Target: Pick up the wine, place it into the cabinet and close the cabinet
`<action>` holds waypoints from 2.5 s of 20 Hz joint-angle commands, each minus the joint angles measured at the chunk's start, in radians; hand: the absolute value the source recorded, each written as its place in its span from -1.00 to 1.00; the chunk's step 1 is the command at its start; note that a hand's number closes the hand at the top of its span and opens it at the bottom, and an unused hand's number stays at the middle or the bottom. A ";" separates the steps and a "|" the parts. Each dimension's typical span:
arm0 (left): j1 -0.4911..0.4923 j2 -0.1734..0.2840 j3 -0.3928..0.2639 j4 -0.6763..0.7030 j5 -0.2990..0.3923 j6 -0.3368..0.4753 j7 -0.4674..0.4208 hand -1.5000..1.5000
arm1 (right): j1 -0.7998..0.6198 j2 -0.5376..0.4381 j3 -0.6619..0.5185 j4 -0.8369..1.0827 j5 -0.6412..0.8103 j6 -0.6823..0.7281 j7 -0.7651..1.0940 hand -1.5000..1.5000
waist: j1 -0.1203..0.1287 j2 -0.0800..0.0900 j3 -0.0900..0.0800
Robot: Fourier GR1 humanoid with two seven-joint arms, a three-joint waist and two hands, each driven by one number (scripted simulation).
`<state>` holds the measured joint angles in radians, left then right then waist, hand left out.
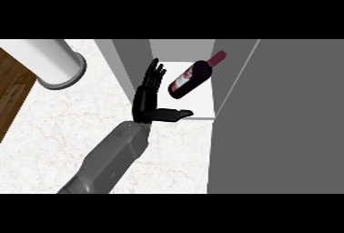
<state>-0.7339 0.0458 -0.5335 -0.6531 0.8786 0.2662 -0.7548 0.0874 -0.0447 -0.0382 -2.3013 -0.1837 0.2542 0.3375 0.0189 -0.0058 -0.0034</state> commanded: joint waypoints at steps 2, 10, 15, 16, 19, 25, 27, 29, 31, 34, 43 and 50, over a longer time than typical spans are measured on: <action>0.176 0.105 -0.091 -0.332 -0.054 0.053 0.112 -1.00 | 0.003 -0.003 0.011 0.004 0.010 0.005 0.006 -1.00 | 0.017 -0.009 0.005; 0.427 0.309 -0.143 -0.910 -0.105 0.206 0.265 -1.00 | -0.014 -0.005 0.011 -0.078 -0.010 -0.023 0.074 -1.00 | 0.004 -0.004 0.004; 0.523 0.286 -0.184 -1.104 -0.202 0.329 0.334 -1.00 | 0.006 0.001 0.049 -0.040 0.037 0.000 0.022 -1.00 | -0.013 0.002 0.004; 0.526 0.336 -0.134 -1.097 -0.181 0.249 0.355 -1.00 | -0.057 0.006 0.112 -0.072 0.090 -0.030 0.092 -1.00 | -0.013 0.004 0.003; 0.656 0.391 -0.162 -1.240 -0.229 0.288 0.309 -1.00 | 0.011 -0.049 0.076 -0.059 0.044 0.055 0.059 1.00 | -0.009 0.002 0.004; 0.801 0.461 -0.112 -1.333 -0.228 0.300 0.280 -1.00 | 0.040 -0.132 0.194 -0.081 0.028 0.203 0.090 1.00 | 0.003 0.001 0.003; 0.809 0.545 0.007 -1.346 -0.188 0.249 0.310 -1.00 | 0.073 -0.159 0.153 -0.087 -0.033 0.254 0.045 1.00 | -0.008 0.003 0.003; 0.916 0.566 -0.025 -1.453 -0.214 0.287 0.297 -1.00 | 0.036 -0.159 0.206 -0.100 -0.070 0.226 0.161 1.00 | 0.006 0.001 0.003; 0.981 0.595 0.048 -1.452 -0.166 0.205 0.238 -1.00 | 0.092 -0.106 0.334 -0.141 -0.044 0.198 0.203 1.00 | 0.007 0.000 0.002; 1.080 0.642 0.129 -1.492 -0.125 0.148 0.215 -1.00 | 0.049 -0.106 0.346 -0.177 -0.124 0.172 0.281 1.00 | 0.007 0.001 0.002; 1.328 0.690 0.355 -1.471 -0.016 -0.104 0.103 -1.00 | -0.039 0.042 0.717 -0.143 0.197 0.005 0.342 1.00 | 0.007 -0.003 0.000; 1.408 0.761 0.561 -1.524 0.098 -0.204 0.185 -1.00 | -0.356 0.044 0.846 -0.022 0.342 -0.243 0.398 1.00 | 0.015 -0.002 0.001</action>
<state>0.6177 0.7750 -0.0702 -2.1580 0.9266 0.1216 -0.5877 -0.1234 -0.0108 0.7232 -2.3694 0.0752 0.1269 0.7061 0.0283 -0.0070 -0.0022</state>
